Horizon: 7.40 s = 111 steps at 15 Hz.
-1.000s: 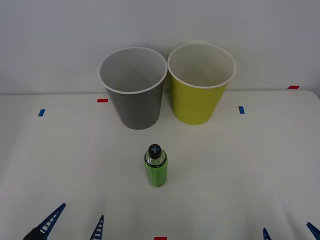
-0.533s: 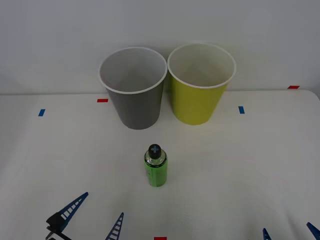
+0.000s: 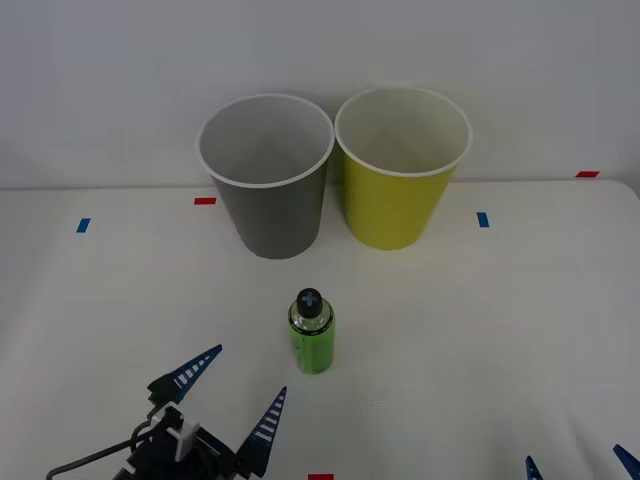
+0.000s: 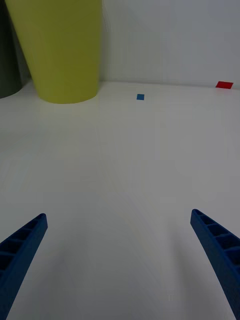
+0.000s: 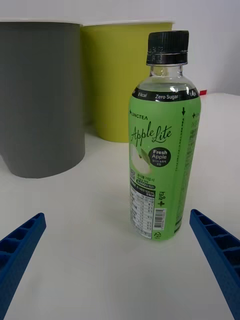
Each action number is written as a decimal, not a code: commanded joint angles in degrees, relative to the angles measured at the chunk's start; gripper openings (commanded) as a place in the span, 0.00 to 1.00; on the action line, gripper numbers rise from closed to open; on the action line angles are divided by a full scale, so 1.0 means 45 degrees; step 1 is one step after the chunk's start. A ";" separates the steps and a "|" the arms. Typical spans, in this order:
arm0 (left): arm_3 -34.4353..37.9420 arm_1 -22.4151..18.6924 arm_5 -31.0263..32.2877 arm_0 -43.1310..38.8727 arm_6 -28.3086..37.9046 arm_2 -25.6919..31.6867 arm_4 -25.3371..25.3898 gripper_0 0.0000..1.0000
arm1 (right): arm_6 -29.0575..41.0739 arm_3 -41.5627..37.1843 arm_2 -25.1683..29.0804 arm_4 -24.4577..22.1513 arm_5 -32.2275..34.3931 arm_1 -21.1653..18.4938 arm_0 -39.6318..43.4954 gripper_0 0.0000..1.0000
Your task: Put cans in the gray bin and PET bottles in the light green bin.
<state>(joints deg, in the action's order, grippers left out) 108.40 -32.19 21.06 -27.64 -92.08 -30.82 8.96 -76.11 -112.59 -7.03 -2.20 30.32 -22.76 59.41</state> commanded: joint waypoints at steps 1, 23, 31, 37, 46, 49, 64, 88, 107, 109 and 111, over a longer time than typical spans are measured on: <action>0.0032 0.0826 -0.0716 0.0595 -0.0007 -0.0007 0.0040 1.00 | 0.0000 0.0000 0.0000 0.0000 0.0000 0.0000 0.0000 1.00; 0.0150 0.1490 -0.1517 0.1591 -0.0358 -0.0867 0.0079 1.00 | 0.0000 0.0000 0.0000 0.0000 0.0000 0.0000 0.0000 1.00; 0.0130 0.2174 -0.2786 0.2197 -0.0417 -0.0867 -0.0078 1.00 | 0.0000 0.0000 0.0000 0.0000 0.0000 0.0000 0.0000 1.00; 0.0150 0.2408 -0.3489 0.2744 -0.0397 -0.0828 -0.0097 1.00 | 0.0000 0.0000 0.0000 0.0000 0.0000 0.0000 0.0000 1.00; 0.0130 0.2467 -0.3919 0.3017 -0.0319 -0.0808 -0.0097 1.00 | 0.0000 0.0000 0.0000 0.0000 0.0000 0.0000 0.0000 1.00; 0.0130 0.2486 -0.3939 0.3017 -0.0280 -0.0808 -0.0097 0.96 | 0.0000 0.0000 0.0000 0.0000 0.0000 0.0000 0.0000 1.00; 0.3196 0.2388 -0.8899 0.3076 -0.0241 -0.0046 0.0001 0.00 | 0.0000 0.0000 0.0000 0.0000 0.0000 0.0000 0.0000 1.00; 0.7630 0.3658 -2.4153 1.2177 0.0267 0.6321 0.2579 0.00 | 0.0000 0.0000 0.0000 0.0000 0.0000 0.0000 0.0000 1.00; -0.1999 0.5670 -1.4759 1.7353 0.1868 0.3098 0.1700 0.00 | 0.0000 0.0000 0.0000 0.0000 0.0000 0.0000 0.0000 1.00; -0.3307 0.6002 -1.3646 1.7705 0.1810 0.3098 0.1700 0.00 | 0.0000 0.0000 0.0000 0.0000 0.0000 0.0000 0.0000 1.00; -0.4050 0.6470 -1.3216 1.7880 0.1790 0.3098 0.1504 0.00 | 0.0000 0.0000 0.0000 0.0000 0.0000 0.0000 0.0000 1.00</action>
<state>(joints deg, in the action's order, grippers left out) 91.96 -4.33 -39.71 52.17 -83.94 -16.83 16.52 -76.11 -112.59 -7.03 -2.20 30.32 -22.76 59.41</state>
